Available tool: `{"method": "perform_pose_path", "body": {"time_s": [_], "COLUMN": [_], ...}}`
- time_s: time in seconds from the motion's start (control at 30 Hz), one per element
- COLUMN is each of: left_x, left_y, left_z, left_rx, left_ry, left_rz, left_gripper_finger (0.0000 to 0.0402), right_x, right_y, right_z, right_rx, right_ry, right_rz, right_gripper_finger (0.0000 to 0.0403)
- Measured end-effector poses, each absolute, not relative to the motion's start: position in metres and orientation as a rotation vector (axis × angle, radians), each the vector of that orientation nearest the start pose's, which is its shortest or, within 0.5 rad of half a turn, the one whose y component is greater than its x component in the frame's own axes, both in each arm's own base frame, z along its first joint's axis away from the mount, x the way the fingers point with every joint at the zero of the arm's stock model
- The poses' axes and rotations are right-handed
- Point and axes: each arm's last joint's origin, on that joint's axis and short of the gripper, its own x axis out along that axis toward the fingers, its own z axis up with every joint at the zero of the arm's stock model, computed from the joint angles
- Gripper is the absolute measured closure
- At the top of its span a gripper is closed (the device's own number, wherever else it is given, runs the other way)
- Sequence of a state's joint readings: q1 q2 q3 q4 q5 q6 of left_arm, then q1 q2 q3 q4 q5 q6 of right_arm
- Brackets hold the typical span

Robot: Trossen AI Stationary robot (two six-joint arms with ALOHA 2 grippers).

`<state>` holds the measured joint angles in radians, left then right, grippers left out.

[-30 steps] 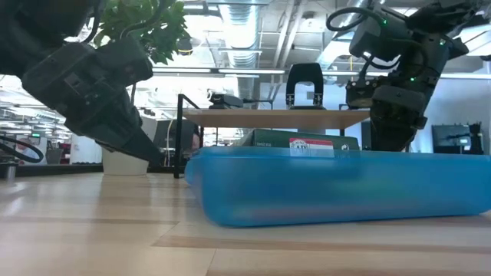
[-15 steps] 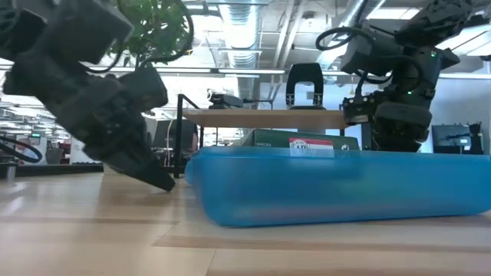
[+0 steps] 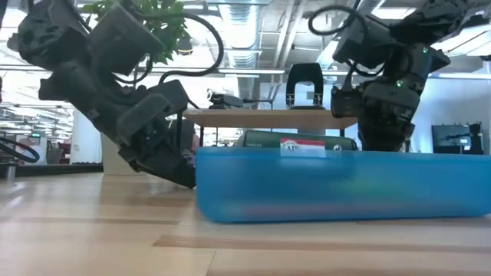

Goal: Pack school essentials
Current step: Close the blue supply box

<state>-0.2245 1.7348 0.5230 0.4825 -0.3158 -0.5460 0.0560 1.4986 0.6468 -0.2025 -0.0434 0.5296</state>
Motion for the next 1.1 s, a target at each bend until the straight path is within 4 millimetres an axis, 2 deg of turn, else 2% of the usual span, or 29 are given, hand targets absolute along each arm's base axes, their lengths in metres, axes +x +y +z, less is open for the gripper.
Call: {"method": "perform_pose_path", "body": {"time_s": [0.33, 1.1], "left_x": [0.273, 0.277], "left_y": [-0.040, -0.010], "left_z": [0.092, 0.092], "left_rx": [-0.318, -0.297], "left_ry": [0.657, 0.688], "left_rz": [0.302, 0.266], "left_gripper_finger": [0.0358, 0.0358], "right_x": [0.261, 0.264], "right_y": [0.028, 0.028], "right_z": [0.143, 0.147], "right_rx": [0.516, 0.494], "right_ry": [0.986, 0.946], "right_rz": [-0.112, -0.104], "right_gripper_finger": [0.0394, 0.0395]}}
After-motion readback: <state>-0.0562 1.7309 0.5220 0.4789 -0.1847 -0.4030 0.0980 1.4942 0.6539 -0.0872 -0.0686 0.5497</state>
